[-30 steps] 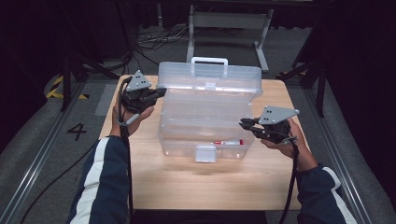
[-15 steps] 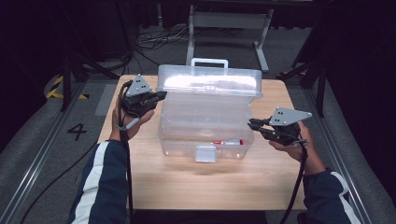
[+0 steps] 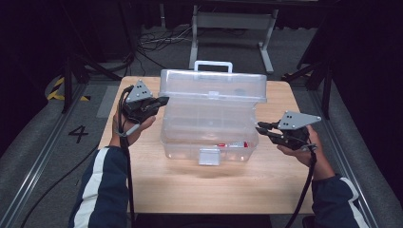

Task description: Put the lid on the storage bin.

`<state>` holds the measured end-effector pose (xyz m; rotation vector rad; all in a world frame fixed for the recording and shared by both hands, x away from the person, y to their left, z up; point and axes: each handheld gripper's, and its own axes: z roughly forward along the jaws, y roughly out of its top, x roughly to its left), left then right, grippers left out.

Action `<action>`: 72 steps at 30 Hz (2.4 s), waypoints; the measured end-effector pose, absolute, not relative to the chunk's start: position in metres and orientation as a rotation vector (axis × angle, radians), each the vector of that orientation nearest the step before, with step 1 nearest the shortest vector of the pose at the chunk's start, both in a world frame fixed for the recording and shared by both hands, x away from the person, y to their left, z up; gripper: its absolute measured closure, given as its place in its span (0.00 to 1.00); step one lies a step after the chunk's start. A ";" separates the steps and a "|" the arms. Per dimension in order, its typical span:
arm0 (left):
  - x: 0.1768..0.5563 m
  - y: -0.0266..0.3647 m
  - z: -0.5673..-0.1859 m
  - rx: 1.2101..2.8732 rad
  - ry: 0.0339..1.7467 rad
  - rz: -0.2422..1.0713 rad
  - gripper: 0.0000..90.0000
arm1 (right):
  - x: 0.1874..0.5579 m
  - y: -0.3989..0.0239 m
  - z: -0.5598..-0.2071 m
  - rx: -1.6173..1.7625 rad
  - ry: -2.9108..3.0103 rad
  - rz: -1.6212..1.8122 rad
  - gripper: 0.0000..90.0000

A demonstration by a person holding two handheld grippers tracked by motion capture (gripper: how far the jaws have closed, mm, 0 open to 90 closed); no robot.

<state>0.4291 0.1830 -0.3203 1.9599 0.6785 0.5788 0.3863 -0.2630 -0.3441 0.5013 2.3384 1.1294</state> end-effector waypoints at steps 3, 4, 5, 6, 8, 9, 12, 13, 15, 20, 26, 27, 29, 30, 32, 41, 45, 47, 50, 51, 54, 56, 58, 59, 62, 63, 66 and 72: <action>0.427 0.183 -0.321 1.961 0.680 0.574 1.00 | 0.387 -0.265 -0.346 0.511 2.338 1.124 0.87; 0.427 0.183 -0.321 1.961 0.680 0.574 1.00 | 0.387 -0.265 -0.346 0.511 2.338 1.124 0.87; 0.426 0.183 -0.322 1.961 0.679 0.574 1.00 | 0.387 -0.266 -0.347 0.515 2.339 1.120 0.87; 0.426 0.183 -0.322 1.961 0.679 0.574 1.00 | 0.387 -0.266 -0.347 0.515 2.339 1.120 0.87; 0.424 0.183 -0.323 1.977 0.671 0.573 1.00 | 0.387 -0.266 -0.348 0.519 2.338 1.107 0.86; 0.424 0.183 -0.323 1.981 0.671 0.571 1.00 | 0.387 -0.267 -0.349 0.524 2.340 1.101 0.85; 0.421 0.183 -0.325 1.991 0.667 0.568 1.00 | 0.388 -0.269 -0.351 0.540 2.342 1.092 0.84; 0.421 0.183 -0.325 1.991 0.667 0.568 1.00 | 0.388 -0.269 -0.351 0.540 2.342 1.092 0.84; 0.418 0.184 -0.326 2.004 0.664 0.575 1.00 | 0.388 -0.270 -0.353 0.551 2.343 1.088 0.84; 0.413 0.183 -0.329 2.018 0.666 0.566 1.00 | 0.388 -0.274 -0.358 0.577 2.342 1.083 0.82; 0.407 0.184 -0.336 2.014 0.668 0.557 1.00 | 0.391 -0.277 -0.364 0.610 2.343 1.073 0.82; 0.405 0.185 -0.338 2.015 0.669 0.553 1.00 | 0.391 -0.278 -0.365 0.614 2.344 1.071 0.81; 0.403 0.185 -0.341 2.016 0.666 0.550 1.00 | 0.392 -0.278 -0.366 0.622 2.342 1.072 0.81; 0.402 0.185 -0.342 2.012 0.667 0.548 1.00 | 0.392 -0.279 -0.366 0.625 2.342 1.072 0.81; 0.400 0.185 -0.345 2.013 0.666 0.544 1.00 | 0.392 -0.279 -0.367 0.631 2.341 1.069 0.80; 0.394 0.185 -0.355 1.987 0.682 0.526 1.00 | 0.391 -0.278 -0.372 0.631 2.357 1.045 0.80; 0.392 0.187 -0.357 1.977 0.677 0.520 1.00 | 0.390 -0.280 -0.373 0.624 2.361 1.046 0.79; 0.392 0.187 -0.358 1.973 0.678 0.515 1.00 | 0.390 -0.282 -0.374 0.624 2.361 1.068 0.78; 0.390 0.186 -0.359 1.976 0.676 0.515 1.00 | 0.389 -0.283 -0.377 0.614 2.370 1.061 0.77; 0.390 0.187 -0.360 1.979 0.675 0.510 1.00 | 0.388 -0.284 -0.378 0.612 2.371 1.062 0.76; 0.389 0.187 -0.361 1.983 0.674 0.515 1.00 | 0.387 -0.285 -0.381 0.601 2.374 1.062 0.75; 0.388 0.188 -0.362 1.991 0.673 0.514 1.00 | 0.386 -0.286 -0.383 0.600 2.376 1.067 0.74; 0.387 0.189 -0.363 1.996 0.674 0.510 1.00 | 0.385 -0.286 -0.385 0.594 2.374 1.065 0.73; 0.387 0.190 -0.364 1.995 0.677 0.517 1.00 | 0.384 -0.286 -0.386 0.591 2.374 1.067 0.73; 0.386 0.190 -0.366 1.996 0.681 0.509 1.00 | 0.383 -0.285 -0.387 0.591 2.382 1.070 0.72; 0.385 0.191 -0.366 2.002 0.681 0.511 1.00 | 0.383 -0.284 -0.389 0.588 2.385 1.065 0.71; 0.384 0.191 -0.368 2.005 0.682 0.507 1.00 | 0.382 -0.284 -0.392 0.588 2.396 1.058 0.70; 0.382 0.191 -0.371 2.019 0.682 0.513 1.00 | 0.381 -0.284 -0.396 0.597 2.406 1.054 0.69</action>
